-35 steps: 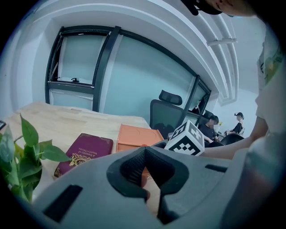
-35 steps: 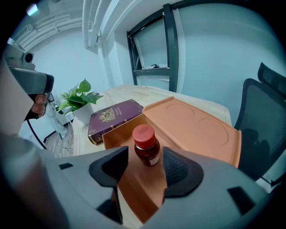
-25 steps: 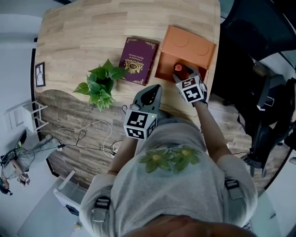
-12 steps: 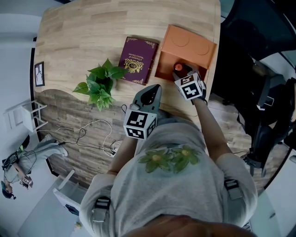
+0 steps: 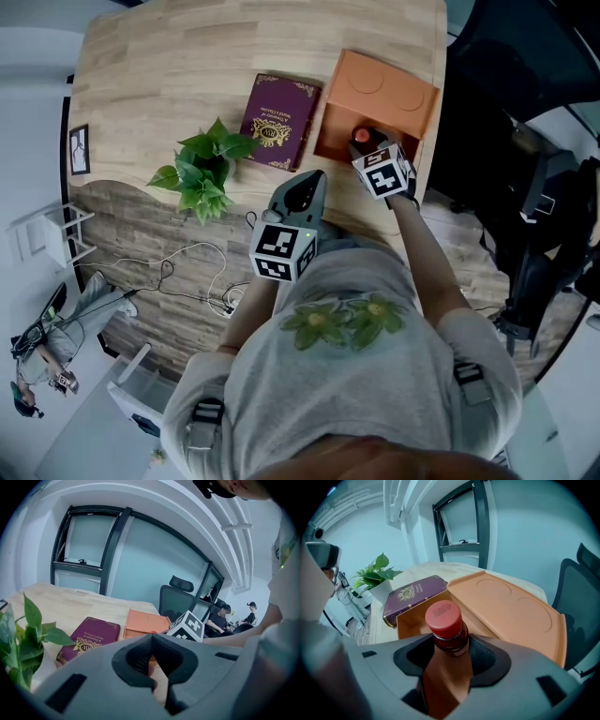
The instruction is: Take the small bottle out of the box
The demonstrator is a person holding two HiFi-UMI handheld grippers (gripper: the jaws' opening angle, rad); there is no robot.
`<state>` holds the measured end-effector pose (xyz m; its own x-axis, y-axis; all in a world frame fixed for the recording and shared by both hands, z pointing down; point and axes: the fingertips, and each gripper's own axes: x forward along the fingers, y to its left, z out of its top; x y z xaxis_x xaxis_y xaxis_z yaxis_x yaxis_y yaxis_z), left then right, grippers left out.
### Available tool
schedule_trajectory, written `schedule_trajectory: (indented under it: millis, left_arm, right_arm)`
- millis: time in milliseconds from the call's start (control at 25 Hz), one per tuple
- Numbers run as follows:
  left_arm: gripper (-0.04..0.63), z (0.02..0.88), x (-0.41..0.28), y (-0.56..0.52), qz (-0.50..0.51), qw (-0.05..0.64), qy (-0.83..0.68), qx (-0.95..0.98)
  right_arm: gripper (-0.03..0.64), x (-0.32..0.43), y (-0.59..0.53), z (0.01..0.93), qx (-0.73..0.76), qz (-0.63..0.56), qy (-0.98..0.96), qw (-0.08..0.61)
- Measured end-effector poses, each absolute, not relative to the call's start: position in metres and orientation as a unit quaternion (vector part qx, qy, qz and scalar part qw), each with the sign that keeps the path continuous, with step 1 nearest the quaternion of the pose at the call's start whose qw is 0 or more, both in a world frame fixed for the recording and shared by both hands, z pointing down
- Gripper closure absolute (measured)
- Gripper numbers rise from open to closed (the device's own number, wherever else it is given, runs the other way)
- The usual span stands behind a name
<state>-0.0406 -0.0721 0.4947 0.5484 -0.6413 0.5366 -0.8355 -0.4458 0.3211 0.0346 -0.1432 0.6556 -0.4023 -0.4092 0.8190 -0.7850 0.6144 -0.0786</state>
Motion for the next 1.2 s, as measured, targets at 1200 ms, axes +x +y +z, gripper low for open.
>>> schedule_trajectory:
  millis: [1200]
  left_arm:
    - [0.588, 0.4903, -0.0395, -0.0706, 0.166, 0.276, -0.447, 0.834]
  right_arm:
    - [0.403, 0.0367, -0.1376, 0.6509, 0.372, 0.220, -0.810, 0.396]
